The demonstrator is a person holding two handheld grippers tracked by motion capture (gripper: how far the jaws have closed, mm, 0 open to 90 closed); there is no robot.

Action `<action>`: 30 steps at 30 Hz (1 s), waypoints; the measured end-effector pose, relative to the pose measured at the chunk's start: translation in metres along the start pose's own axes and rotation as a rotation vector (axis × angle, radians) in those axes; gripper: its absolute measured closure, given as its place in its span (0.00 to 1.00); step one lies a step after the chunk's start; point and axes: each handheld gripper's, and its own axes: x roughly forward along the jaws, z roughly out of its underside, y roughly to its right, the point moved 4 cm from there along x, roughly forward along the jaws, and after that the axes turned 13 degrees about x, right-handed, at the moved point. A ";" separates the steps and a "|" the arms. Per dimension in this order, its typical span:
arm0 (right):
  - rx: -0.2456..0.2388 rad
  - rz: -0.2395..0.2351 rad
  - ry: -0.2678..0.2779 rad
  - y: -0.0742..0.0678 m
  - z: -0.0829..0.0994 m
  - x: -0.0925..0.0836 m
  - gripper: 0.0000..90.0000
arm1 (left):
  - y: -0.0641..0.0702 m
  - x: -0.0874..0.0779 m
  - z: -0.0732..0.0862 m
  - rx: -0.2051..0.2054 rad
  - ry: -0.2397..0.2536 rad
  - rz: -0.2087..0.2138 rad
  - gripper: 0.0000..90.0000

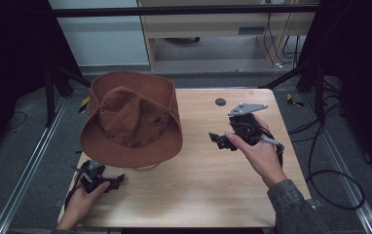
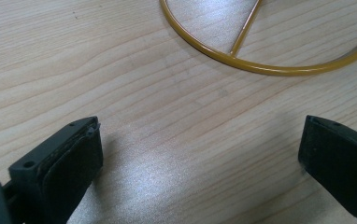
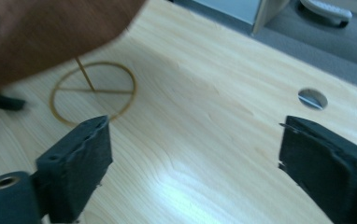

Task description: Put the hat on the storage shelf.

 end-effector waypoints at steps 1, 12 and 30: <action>0.009 0.010 -0.012 0.004 0.009 0.002 0.15 | 0.000 0.000 0.000 0.000 0.000 0.000 0.00; 0.026 0.041 -0.039 0.025 0.051 0.010 0.15 | 0.001 0.000 0.000 -0.010 0.002 0.004 0.00; 0.118 0.143 -0.086 0.070 0.133 0.032 0.16 | 0.001 0.000 0.000 -0.012 0.001 0.002 0.00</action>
